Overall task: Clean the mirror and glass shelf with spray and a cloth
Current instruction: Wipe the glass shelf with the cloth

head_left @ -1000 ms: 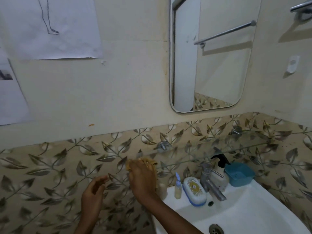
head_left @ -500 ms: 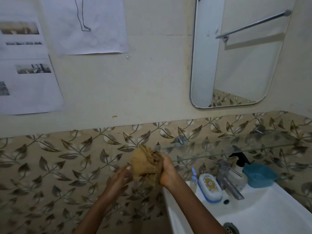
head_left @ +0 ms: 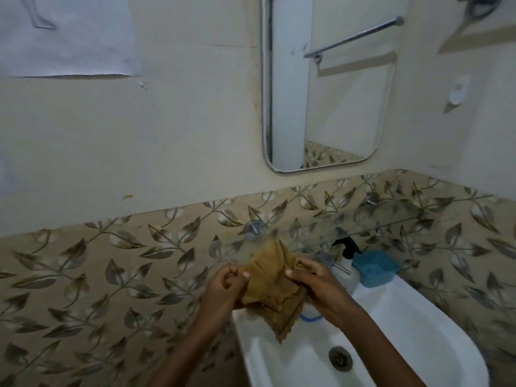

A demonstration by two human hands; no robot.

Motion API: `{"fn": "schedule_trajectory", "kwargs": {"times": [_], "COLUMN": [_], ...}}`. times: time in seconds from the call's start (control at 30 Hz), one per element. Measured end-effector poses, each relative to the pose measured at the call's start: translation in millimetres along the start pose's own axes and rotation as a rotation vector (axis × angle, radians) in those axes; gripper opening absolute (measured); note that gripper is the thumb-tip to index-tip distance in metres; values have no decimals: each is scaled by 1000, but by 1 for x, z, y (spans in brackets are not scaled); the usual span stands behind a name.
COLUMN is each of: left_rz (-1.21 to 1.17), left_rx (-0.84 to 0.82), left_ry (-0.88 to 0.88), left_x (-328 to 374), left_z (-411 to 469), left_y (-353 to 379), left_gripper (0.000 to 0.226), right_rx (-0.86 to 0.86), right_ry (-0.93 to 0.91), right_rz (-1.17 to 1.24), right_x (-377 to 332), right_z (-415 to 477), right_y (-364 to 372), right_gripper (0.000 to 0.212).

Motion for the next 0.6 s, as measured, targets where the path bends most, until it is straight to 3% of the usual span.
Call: {"fn": "schedule_trajectory", "kwargs": {"times": [0.13, 0.27, 0.47, 0.6], "left_rz": [-18, -188, -61, 10], "left_rx": [-213, -348, -596, -639], "left_ry": [-180, -373, -286, -245], "left_x": [-43, -69, -73, -68], "left_z": [4, 11, 15, 42], "left_y": [90, 179, 277, 330], "left_gripper": [17, 5, 26, 34], "right_rx": [210, 471, 778, 914], "right_ry": [61, 142, 165, 79], "right_rz": [-298, -232, -96, -33], "right_x": [16, 43, 65, 46], "right_z": [-24, -36, -52, -31], "right_y": [-92, -184, -277, -308], "right_gripper": [16, 17, 10, 12]}}
Point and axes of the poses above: each hand's wrist, its own z-axis towards the middle knuckle, its own y-axis out of the palm, x = y × z, the point moved 6 cm from there along z, towards the middle knuckle
